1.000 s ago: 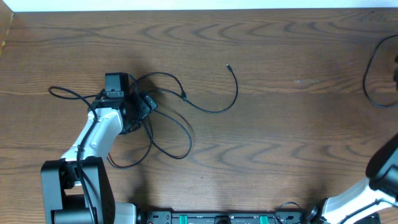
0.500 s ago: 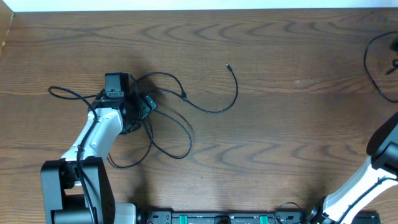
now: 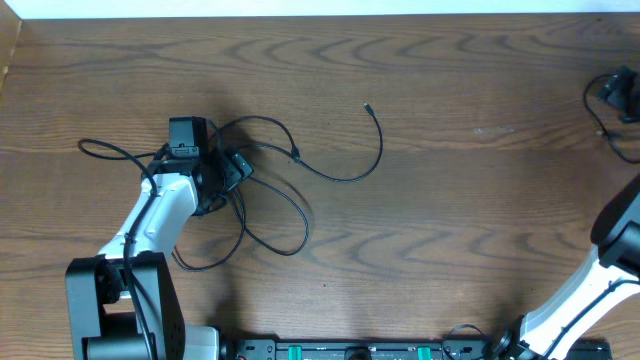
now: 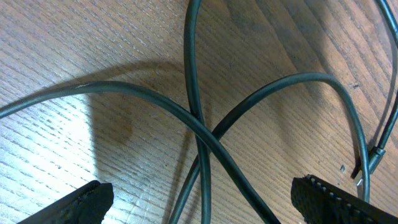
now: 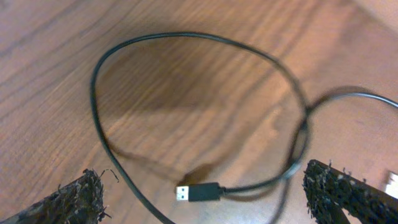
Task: Untangle cables
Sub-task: 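Carry the black cable off the table to the right with the right gripper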
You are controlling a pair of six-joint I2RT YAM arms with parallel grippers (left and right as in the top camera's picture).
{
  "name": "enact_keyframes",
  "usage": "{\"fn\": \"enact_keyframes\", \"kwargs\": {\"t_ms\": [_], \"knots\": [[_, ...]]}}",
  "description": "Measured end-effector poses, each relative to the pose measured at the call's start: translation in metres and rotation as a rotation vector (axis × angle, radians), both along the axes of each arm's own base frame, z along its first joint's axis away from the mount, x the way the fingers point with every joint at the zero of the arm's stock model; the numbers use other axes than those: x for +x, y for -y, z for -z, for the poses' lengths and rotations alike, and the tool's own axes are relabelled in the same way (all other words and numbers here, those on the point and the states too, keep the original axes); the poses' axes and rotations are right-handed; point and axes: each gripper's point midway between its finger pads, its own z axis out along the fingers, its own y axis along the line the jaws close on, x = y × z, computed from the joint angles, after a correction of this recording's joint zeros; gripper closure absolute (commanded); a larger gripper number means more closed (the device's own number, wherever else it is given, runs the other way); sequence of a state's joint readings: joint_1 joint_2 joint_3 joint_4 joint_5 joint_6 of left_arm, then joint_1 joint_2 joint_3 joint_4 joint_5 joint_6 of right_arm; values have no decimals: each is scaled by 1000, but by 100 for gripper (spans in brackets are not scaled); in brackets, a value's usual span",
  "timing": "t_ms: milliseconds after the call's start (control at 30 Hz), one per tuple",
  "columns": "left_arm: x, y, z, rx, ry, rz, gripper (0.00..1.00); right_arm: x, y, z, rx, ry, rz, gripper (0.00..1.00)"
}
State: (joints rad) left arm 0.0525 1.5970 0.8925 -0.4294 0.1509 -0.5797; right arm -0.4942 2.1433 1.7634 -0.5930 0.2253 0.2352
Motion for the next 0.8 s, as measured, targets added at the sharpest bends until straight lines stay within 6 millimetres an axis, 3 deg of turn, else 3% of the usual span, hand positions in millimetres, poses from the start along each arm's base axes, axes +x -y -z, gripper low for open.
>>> {"fn": "enact_keyframes", "kwargs": {"t_ms": [300,333,367,500,633,800], "knots": [[0,0,0,0,0,0,4,-48,36,-35,10,20,154,1],[0,0,0,0,0,0,4,-57,42,-36,16,18,179,5],[0,0,0,0,0,0,4,-63,48,-36,20,14,197,13],[0,0,0,0,0,0,4,-97,74,-31,38,-14,276,26],[0,0,0,0,0,0,4,-134,107,-27,32,-54,302,25],[0,0,0,0,0,0,4,-156,125,-7,78,-97,181,25]]}}
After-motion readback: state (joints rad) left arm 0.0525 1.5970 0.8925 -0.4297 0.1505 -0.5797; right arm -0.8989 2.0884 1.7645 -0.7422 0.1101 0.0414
